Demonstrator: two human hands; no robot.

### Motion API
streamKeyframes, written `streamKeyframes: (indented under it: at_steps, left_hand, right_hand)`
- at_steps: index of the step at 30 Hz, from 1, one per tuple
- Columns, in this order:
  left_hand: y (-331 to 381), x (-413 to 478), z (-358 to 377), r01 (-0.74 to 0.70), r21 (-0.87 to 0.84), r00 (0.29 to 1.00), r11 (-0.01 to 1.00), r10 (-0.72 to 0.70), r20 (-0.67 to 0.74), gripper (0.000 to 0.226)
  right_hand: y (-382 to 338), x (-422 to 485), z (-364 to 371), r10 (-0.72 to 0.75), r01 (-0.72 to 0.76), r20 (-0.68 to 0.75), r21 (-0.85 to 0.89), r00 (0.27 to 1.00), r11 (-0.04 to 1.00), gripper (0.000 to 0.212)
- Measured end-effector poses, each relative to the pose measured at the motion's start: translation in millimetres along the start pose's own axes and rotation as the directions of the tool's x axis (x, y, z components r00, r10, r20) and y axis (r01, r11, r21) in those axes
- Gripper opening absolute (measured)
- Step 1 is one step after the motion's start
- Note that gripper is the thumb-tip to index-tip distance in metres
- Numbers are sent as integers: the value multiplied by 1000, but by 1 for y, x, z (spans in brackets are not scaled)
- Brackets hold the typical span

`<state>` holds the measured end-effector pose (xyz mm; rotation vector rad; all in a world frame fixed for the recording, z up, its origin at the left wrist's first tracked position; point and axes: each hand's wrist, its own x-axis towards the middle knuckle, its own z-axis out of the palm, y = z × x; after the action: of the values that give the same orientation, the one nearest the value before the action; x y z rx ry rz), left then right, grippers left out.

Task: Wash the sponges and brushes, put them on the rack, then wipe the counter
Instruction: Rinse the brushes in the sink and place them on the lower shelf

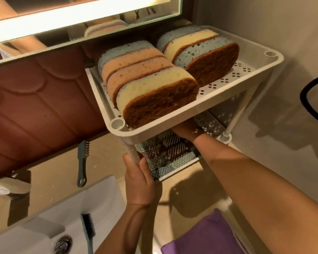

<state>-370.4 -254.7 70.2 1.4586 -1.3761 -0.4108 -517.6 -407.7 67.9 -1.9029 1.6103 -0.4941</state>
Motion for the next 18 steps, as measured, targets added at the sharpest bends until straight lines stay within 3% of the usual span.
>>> streamKeyframes:
  at_steps: [3,9,12,16,18]
  left_hand:
    - [4,0,-2,28,-17,999,999,-28,37,7]
    - [10,1,-3,37,-33,995,999,-34,94,15]
    - [10,1,-10,45,-32,988,998,-40,147,20]
    - [17,2,-23,58,-46,965,997,-44,258,9]
    - [21,3,-31,73,-82,938,994,-41,344,14]
  right_hand:
    - [-6,-19,-6,-53,50,-48,-55,997,997,27]
    - [-19,-80,5,-27,35,-115,67,993,997,20]
    - [-38,-114,11,30,-29,-51,31,998,999,18]
    - [-59,-155,21,5,-5,-5,77,1000,997,14]
    - [-67,-167,24,5,-9,42,100,999,995,13]
